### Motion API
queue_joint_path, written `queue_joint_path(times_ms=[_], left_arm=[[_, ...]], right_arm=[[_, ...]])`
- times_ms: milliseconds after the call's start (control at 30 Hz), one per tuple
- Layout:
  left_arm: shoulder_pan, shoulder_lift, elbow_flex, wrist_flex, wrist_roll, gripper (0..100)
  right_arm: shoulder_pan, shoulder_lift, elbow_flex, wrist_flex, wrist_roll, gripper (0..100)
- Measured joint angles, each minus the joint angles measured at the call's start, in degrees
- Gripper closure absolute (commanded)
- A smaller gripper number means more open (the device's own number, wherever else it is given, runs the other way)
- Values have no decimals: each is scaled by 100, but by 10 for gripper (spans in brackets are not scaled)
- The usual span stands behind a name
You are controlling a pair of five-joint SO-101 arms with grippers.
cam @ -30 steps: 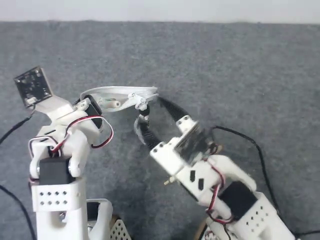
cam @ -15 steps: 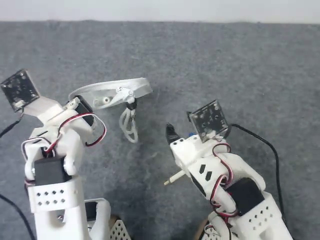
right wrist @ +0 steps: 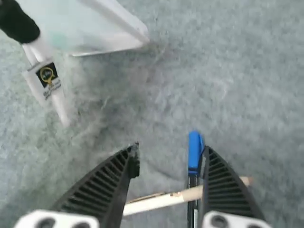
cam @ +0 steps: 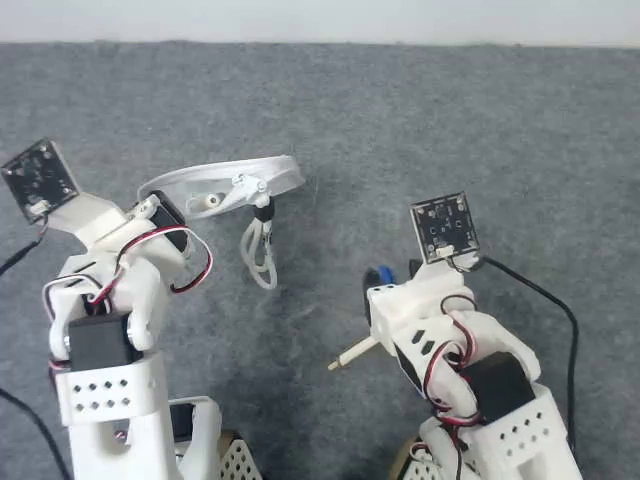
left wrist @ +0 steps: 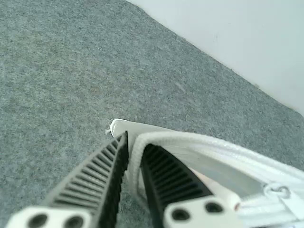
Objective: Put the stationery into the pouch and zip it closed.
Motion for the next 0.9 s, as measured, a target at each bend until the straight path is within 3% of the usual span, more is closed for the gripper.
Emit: queue_joint_path(times_ms=[567,900], left_arm=[[0,9,0,0,0,991],[0,9,0,0,0,991]], right_arm=[[413,2884,-132,53,-44,807],[941,3903,-334,-316,-554,810]])
